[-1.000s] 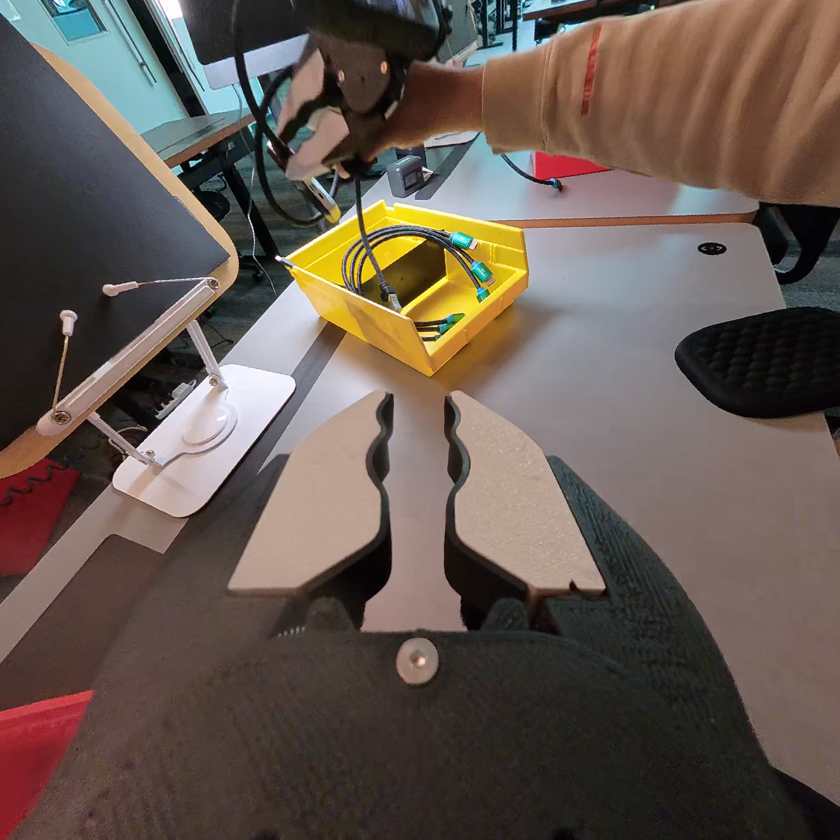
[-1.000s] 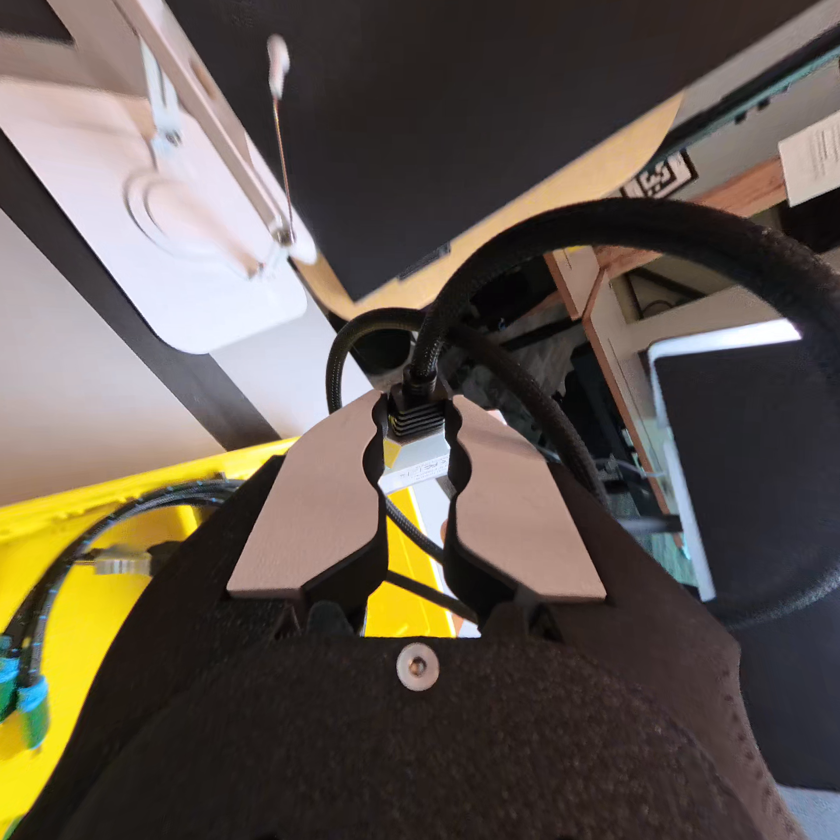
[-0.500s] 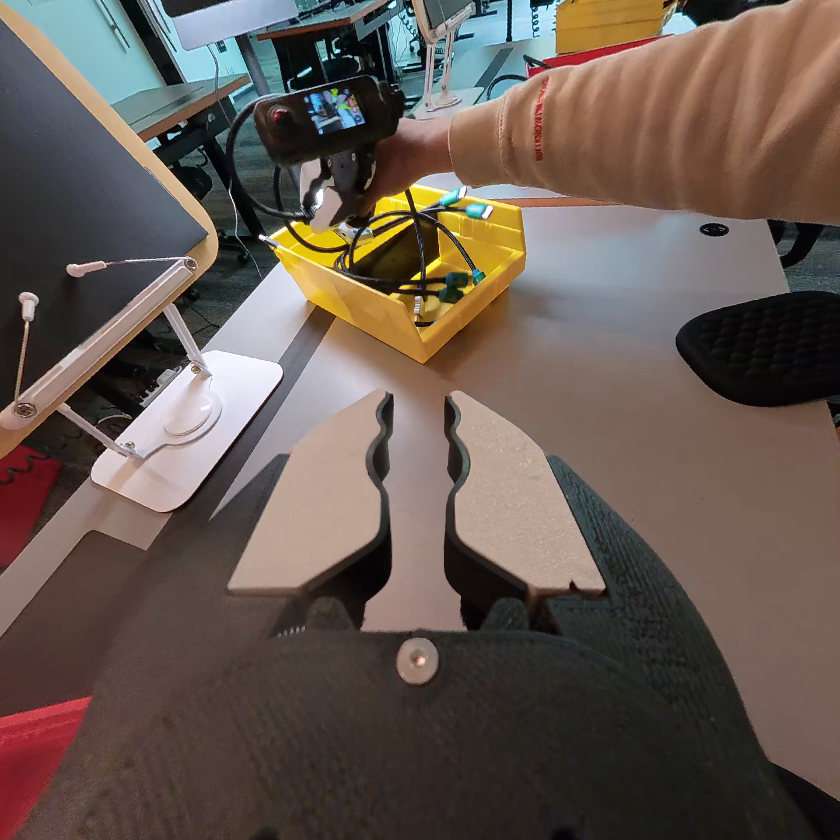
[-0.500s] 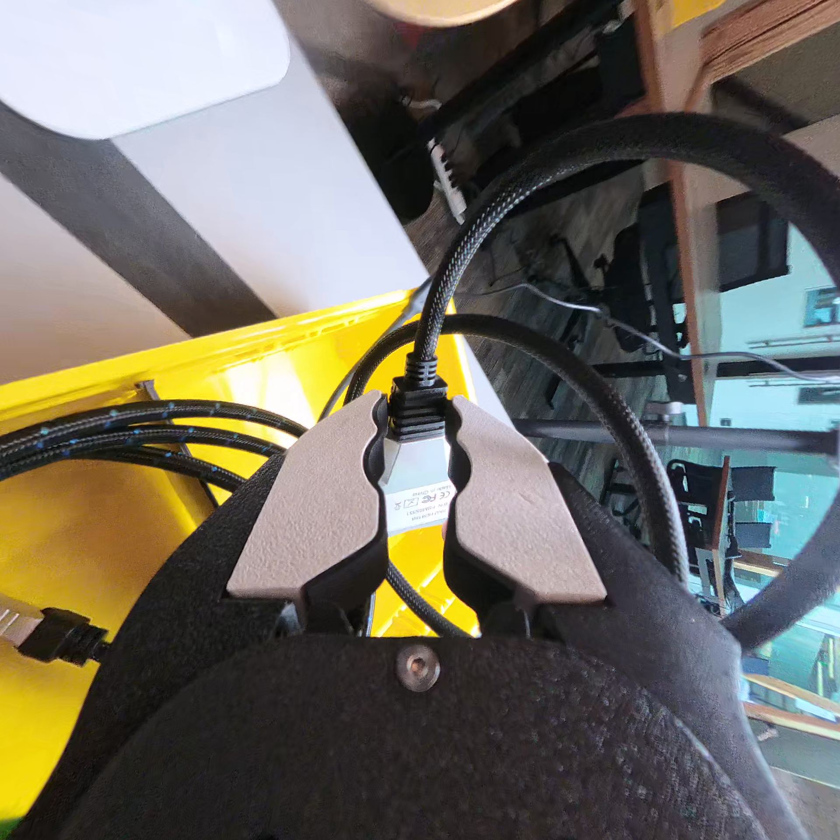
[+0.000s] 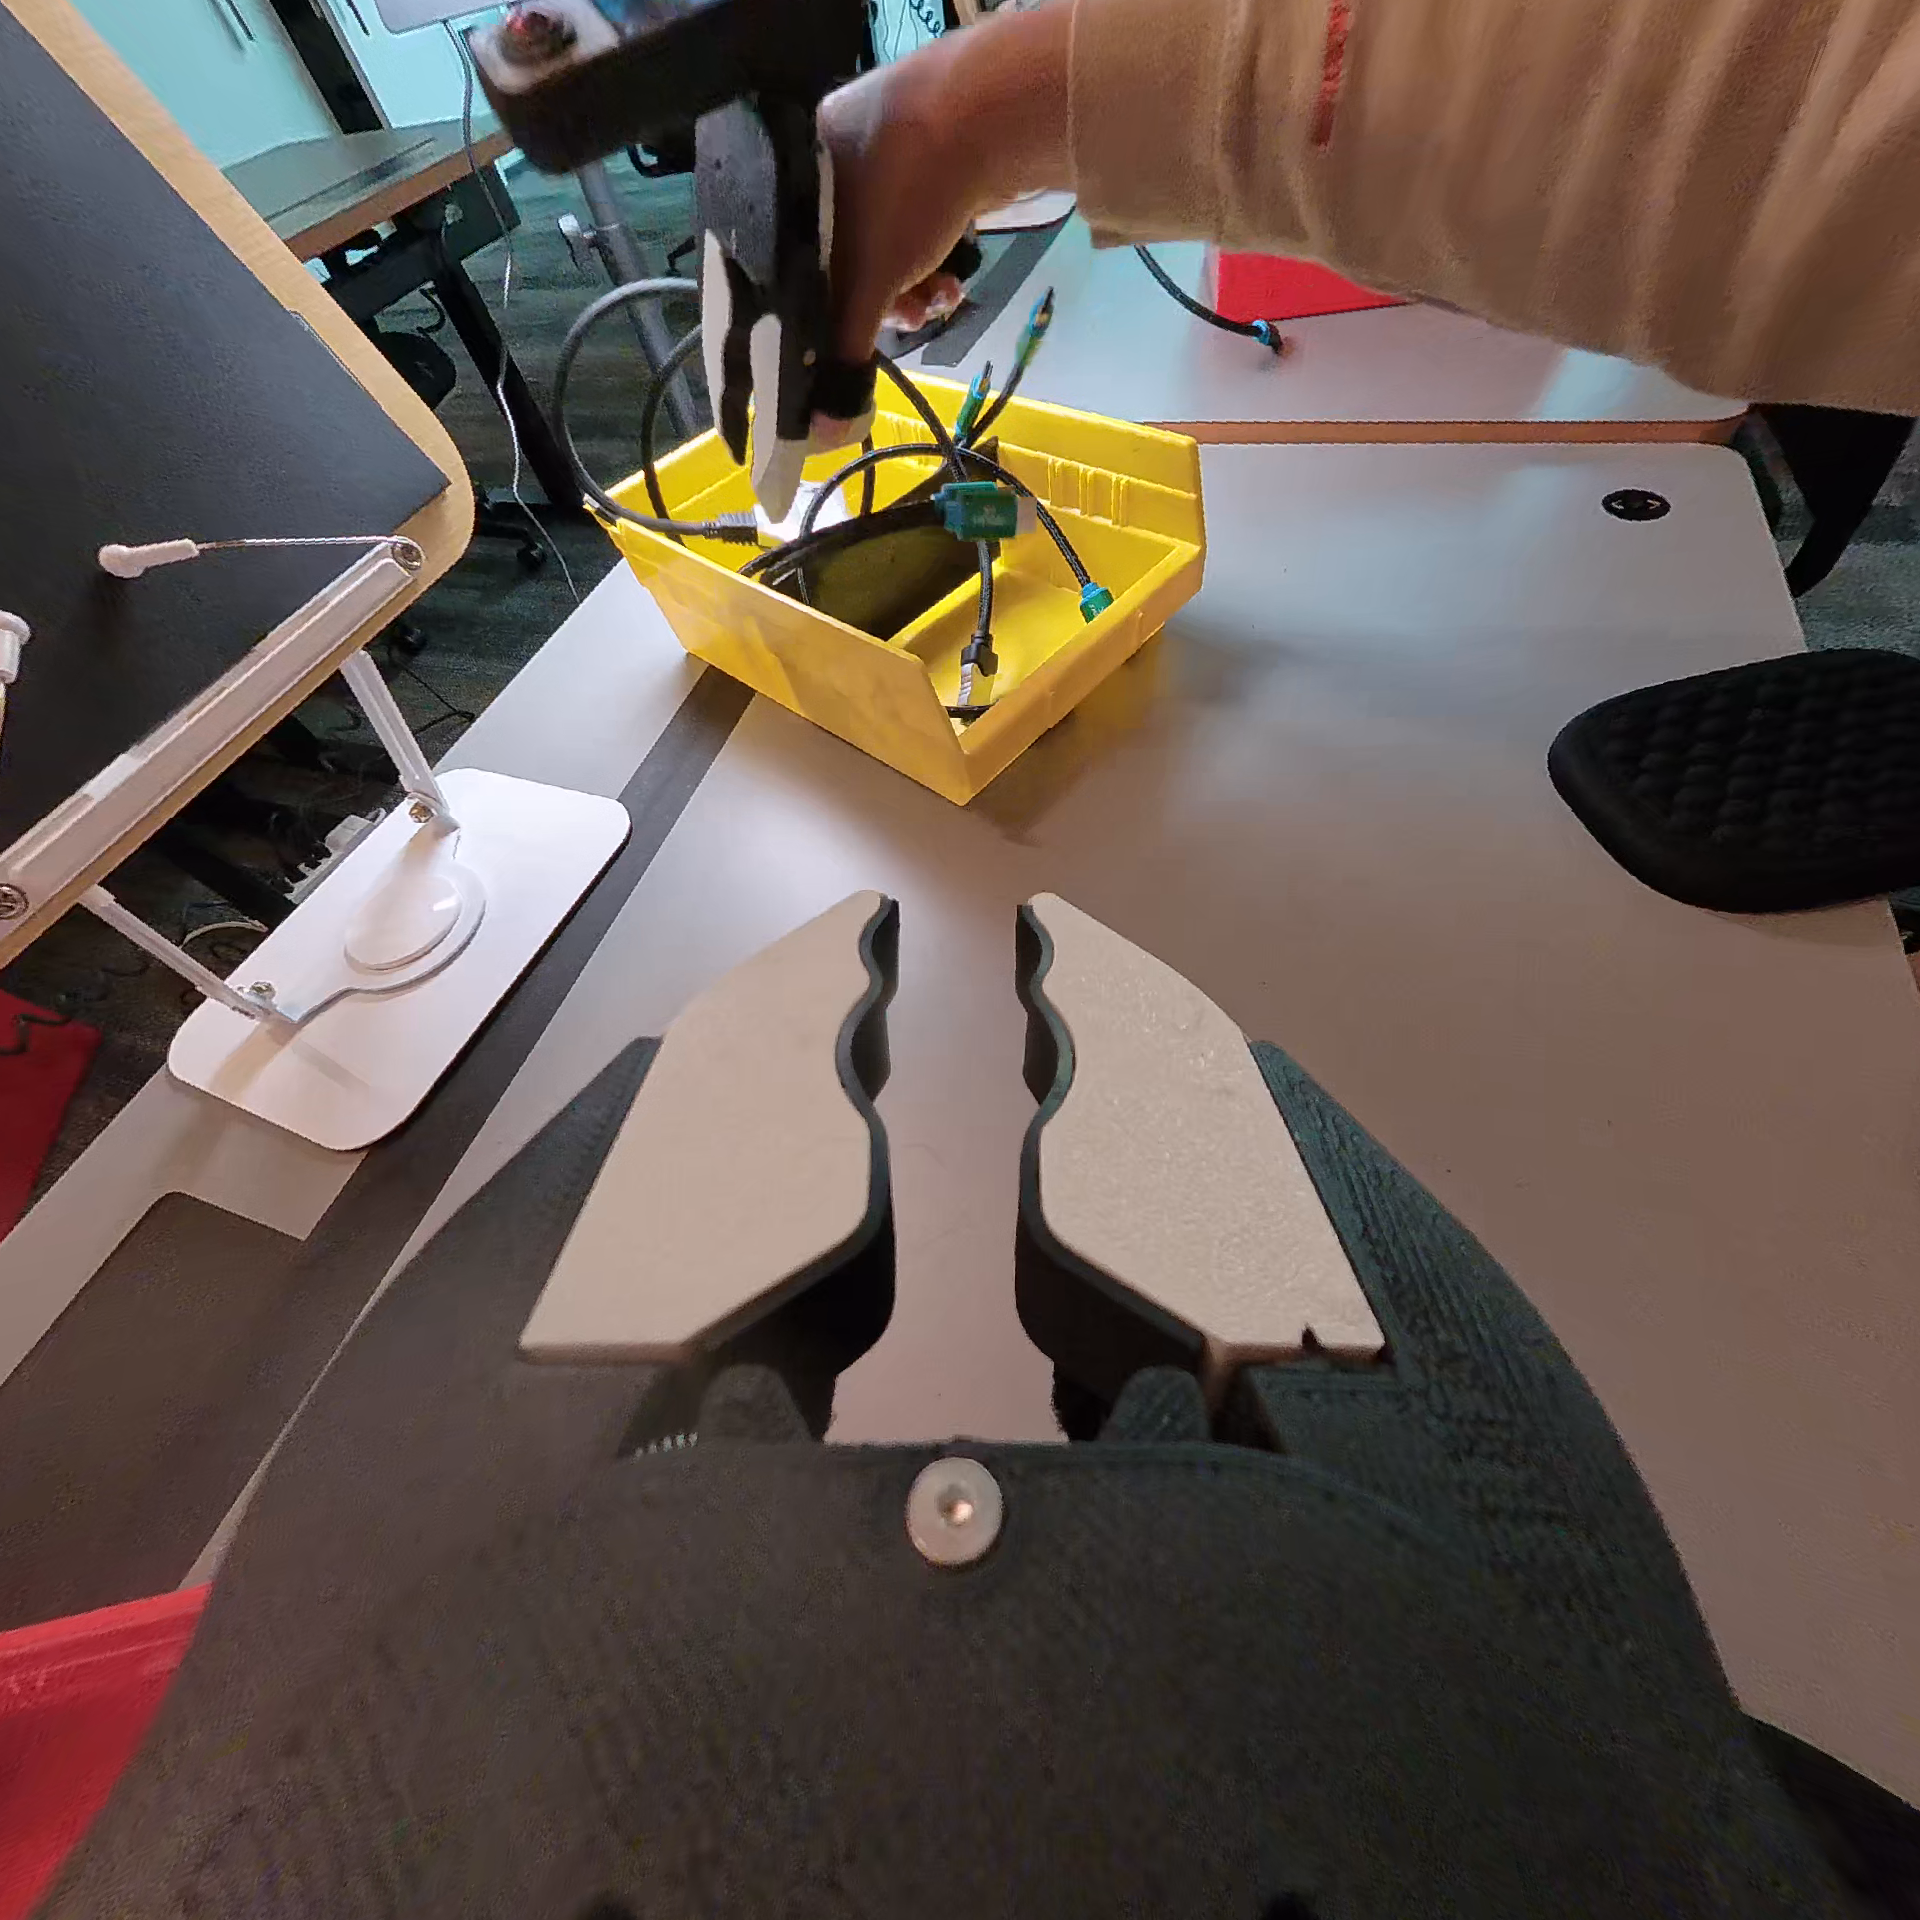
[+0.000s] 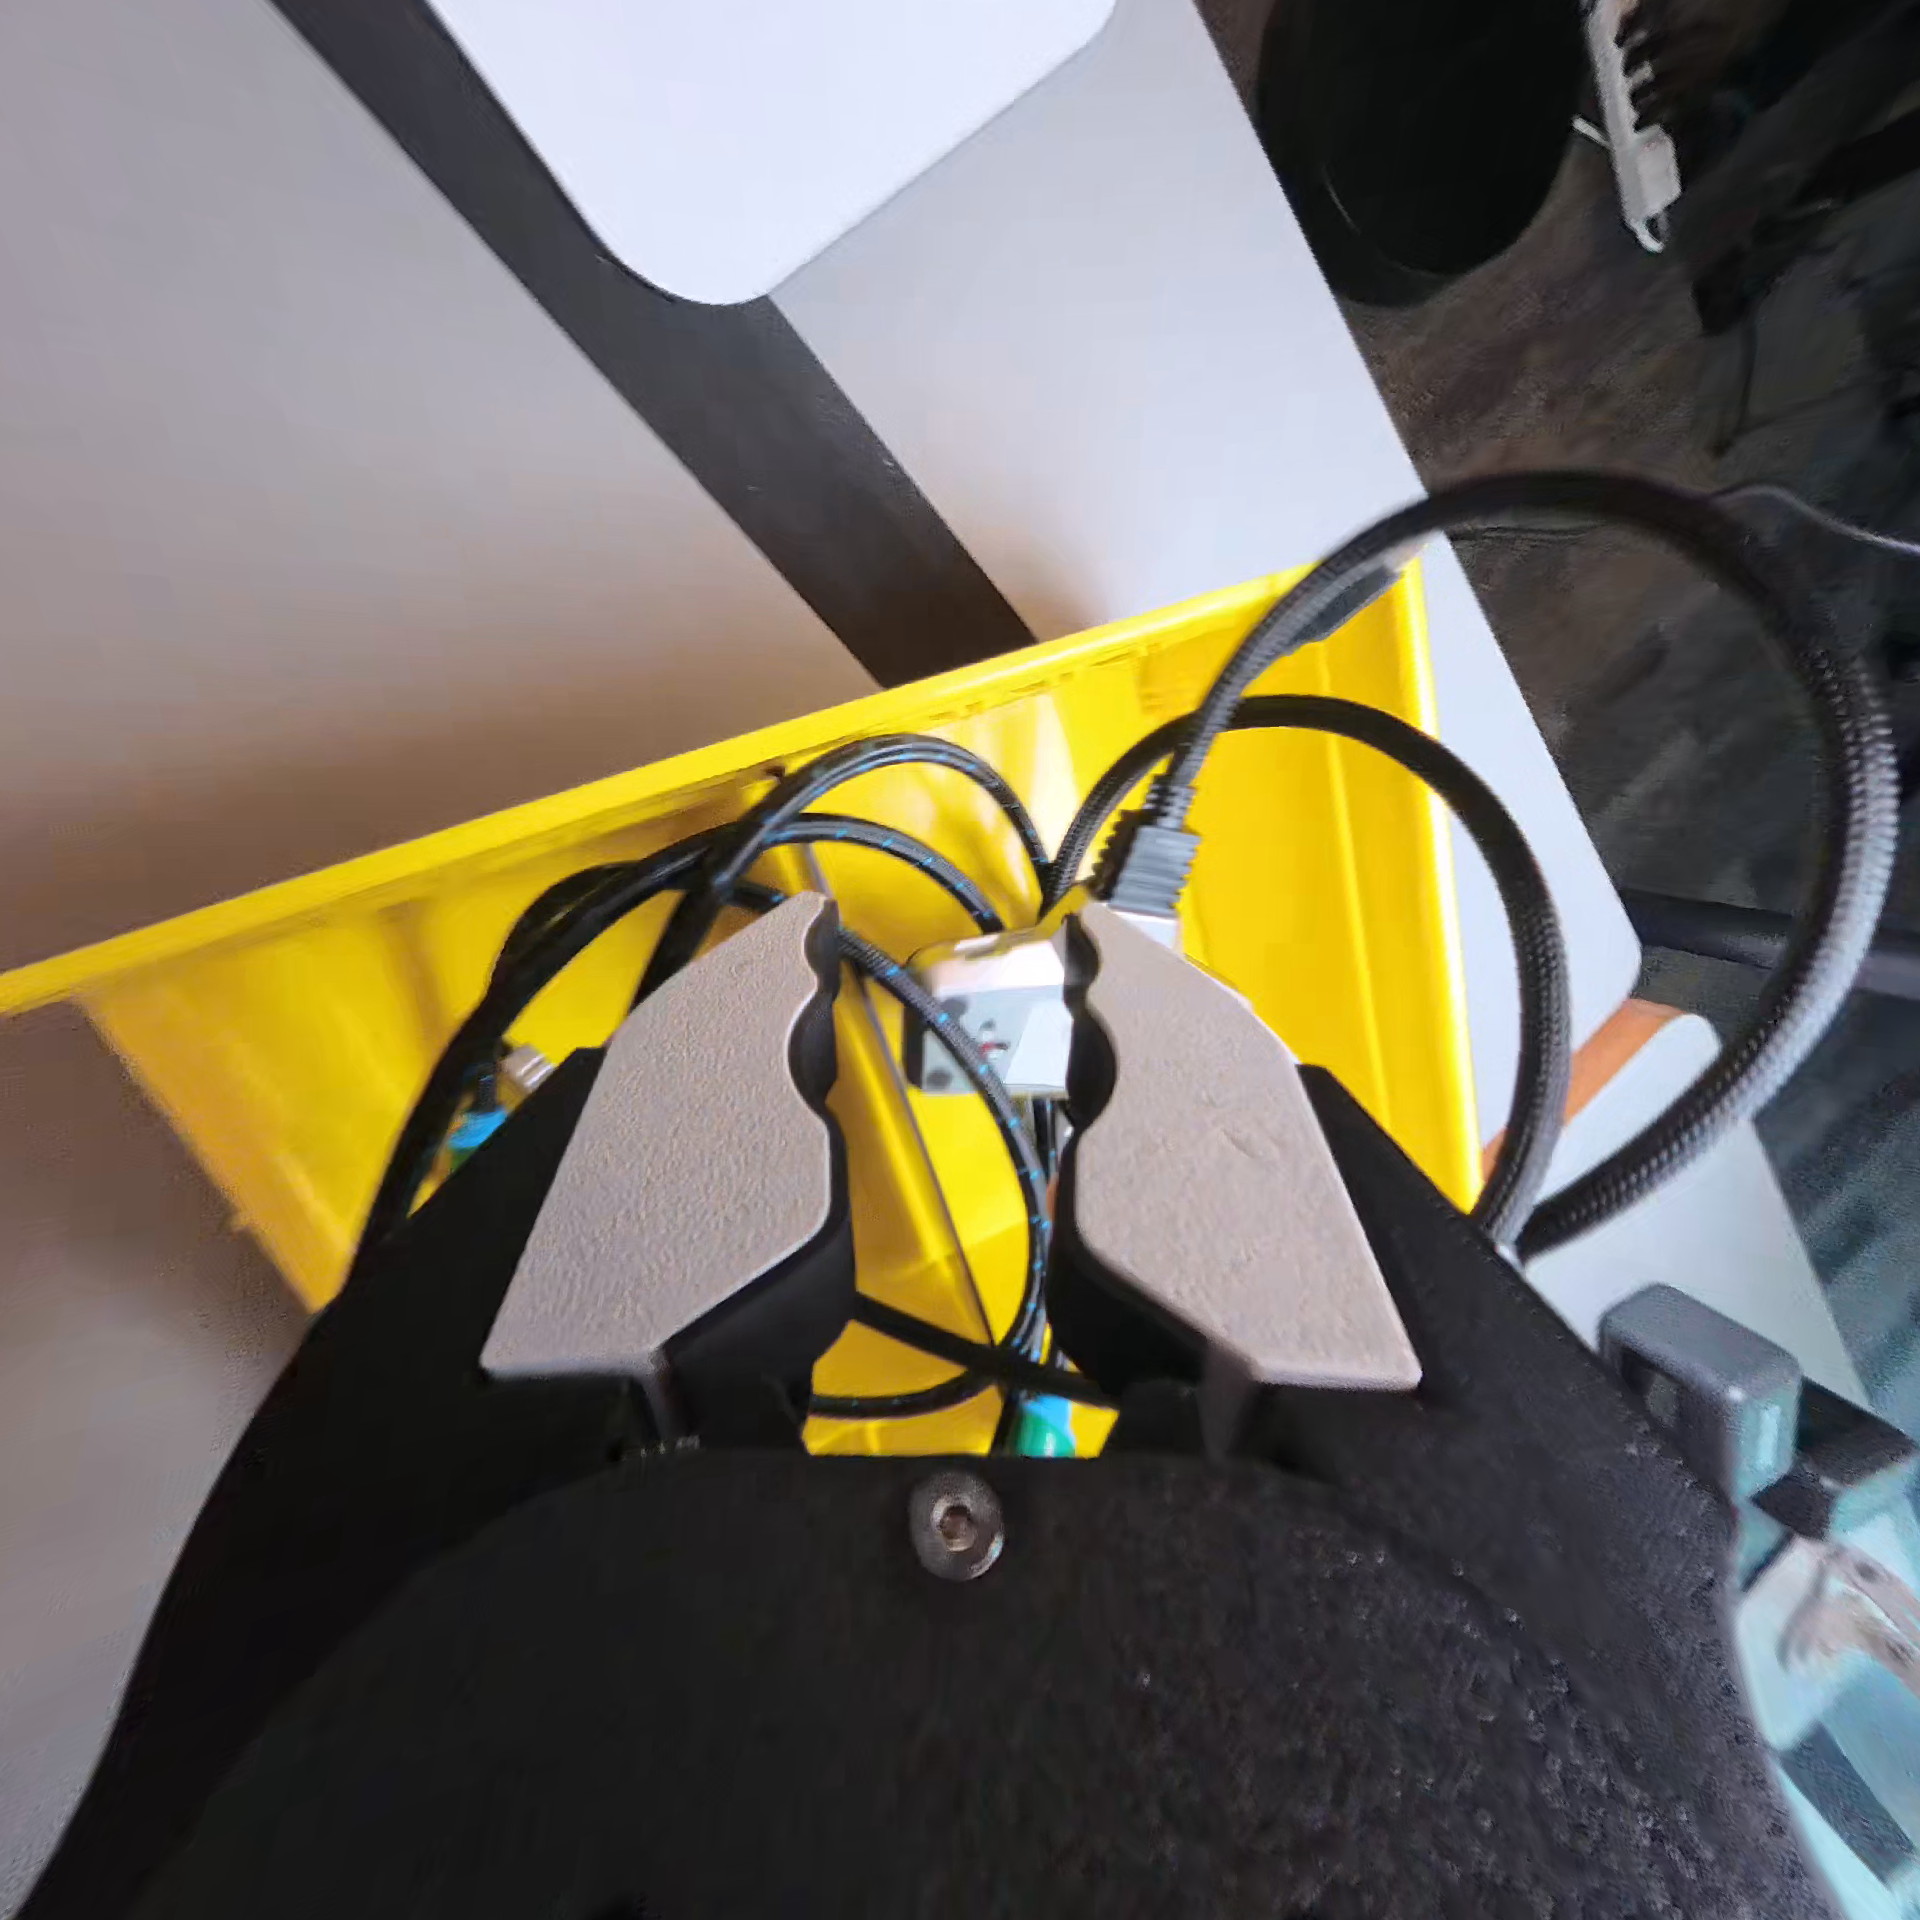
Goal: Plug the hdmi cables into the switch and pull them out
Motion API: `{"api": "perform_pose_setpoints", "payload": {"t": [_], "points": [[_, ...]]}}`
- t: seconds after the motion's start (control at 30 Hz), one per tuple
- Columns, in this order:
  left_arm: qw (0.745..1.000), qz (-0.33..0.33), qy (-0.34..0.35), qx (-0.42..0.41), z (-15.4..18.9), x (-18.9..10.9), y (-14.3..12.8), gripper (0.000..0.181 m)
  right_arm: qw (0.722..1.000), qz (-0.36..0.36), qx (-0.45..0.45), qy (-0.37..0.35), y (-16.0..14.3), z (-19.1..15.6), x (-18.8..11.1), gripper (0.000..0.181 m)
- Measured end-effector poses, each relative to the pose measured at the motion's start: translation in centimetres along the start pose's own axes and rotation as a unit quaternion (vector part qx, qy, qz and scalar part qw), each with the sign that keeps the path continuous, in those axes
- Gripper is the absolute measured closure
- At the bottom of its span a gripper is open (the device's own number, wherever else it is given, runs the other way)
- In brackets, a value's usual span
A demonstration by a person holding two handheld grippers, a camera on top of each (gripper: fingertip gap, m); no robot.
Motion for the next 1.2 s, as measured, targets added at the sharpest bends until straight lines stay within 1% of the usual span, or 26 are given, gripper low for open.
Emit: {"api": "perform_pose_setpoints", "payload": {"t": [0.07,0.13,0.17,0.2,0.23,0.33,0.43,0.5,0.57,0.6,0.63,0.67,0.7,0.73,0.77,0.8,0.87,1.03,1.13,1.2], "points": [[1.0,0.001,-0.001,0.002,0.2,0.0,0.1,0.159,1.0,0.014,-0.012,0.012,-0.4,-0.6,-1.5,0.14],[1.0,0.002,-0.002,0.005,0.3,0.0,0.3,0.159,0.999,-0.007,-0.037,-0.015,-1.8,-0.1,-2.3,0.139],[1.0,0.003,-0.003,0.006,0.5,0.1,0.5,0.159,0.999,-0.017,-0.049,-0.015,-2.7,-0.2,-2.2,0.134],[1.0,0.004,-0.003,0.008,0.6,0.1,0.6,0.159,0.998,-0.016,-0.053,0.005,-3.3,-0.8,-2.0,0.13],[1.0,0.004,-0.004,0.01,0.7,0.1,0.6,0.159,0.999,-0.01,-0.045,0.025,-3.6,-1.4,-1.9,0.13],[1.0,0.004,-0.005,0.011,0.8,0.2,0.7,0.159,0.996,0.046,-0.022,0.066,-2.6,-3.4,-2.5,0.128],[1.0,0.001,-0.006,0.008,0.8,0.3,0.5,0.159,0.994,0.062,0.003,0.088,-1.5,-4.1,-3.1,0.123],[1.0,-0.001,-0.006,0.008,0.8,0.4,0.4,0.159,0.988,0.071,0.051,0.129,-0.7,-4.5,-3.4,0.12],[1.0,0.001,-0.006,0.008,0.7,0.3,0.5,0.159,0.982,0.061,0.082,0.157,-0.2,-5.0,-3.2,0.116],[1.0,0.001,-0.006,0.007,0.7,0.3,0.5,0.159,0.984,0.037,0.082,0.151,-0.3,-5.2,-2.5,0.114],[1.0,0.001,-0.005,0.008,0.7,0.3,0.5,0.159,0.989,0.007,0.071,0.128,-0.6,-5.4,-1.6,0.116],[1.0,0.0,-0.004,0.008,0.7,0.2,0.4,0.159,0.993,-0.029,0.058,0.098,-1.2,-5.5,-0.6,0.125],[1.0,0.001,-0.003,0.009,0.6,0.1,0.5,0.159,0.995,-0.068,0.046,0.059,-1.8,-5.4,0.2,0.148],[1.0,0.003,-0.002,0.009,0.6,-0.1,0.5,0.159,0.996,-0.09,0.024,0.01,-2.1,-5.0,0.5,0.17],[1.0,0.005,-0.002,0.009,0.6,-0.2,0.5,0.159,0.995,-0.101,-0.012,-0.012,-2.3,-4.9,0.3,0.172],[1.0,0.008,-0.001,0.008,0.5,-0.4,0.6,0.159,0.994,-0.101,-0.033,-0.019,-2.3,-4.9,-0.4,0.173],[1.0,0.015,0.001,0.007,0.4,-0.7,0.8,0.159,0.997,-0.076,-0.022,-0.019,-1.9,-4.3,-2.8,0.175],[1.0,0.025,0.001,0.008,0.5,-1.1,1.2,0.16,0.997,0.0,-0.021,-0.073,-1.7,-2.4,-10.8,0.175],[1.0,0.026,0.001,0.016,1.0,-1.1,1.6,0.16,0.993,0.034,-0.037,-0.105,-1.9,-2.5,-14.7,0.175],[0.999,0.027,0.003,0.023,1.3,-1.3,1.9,0.16,0.989,0.07,-0.048,-0.118,-1.8,-3.2,-17.2,0.175]]}}
Point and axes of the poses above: each gripper's, where its closed fingertips meet, x out along the fingers, y out of its top, z = x × y across the jaws, the point moved 5 cm from there along -x, back along the fingers, and after that the axes turned 3 degrees about z, right-handed, at the moved point
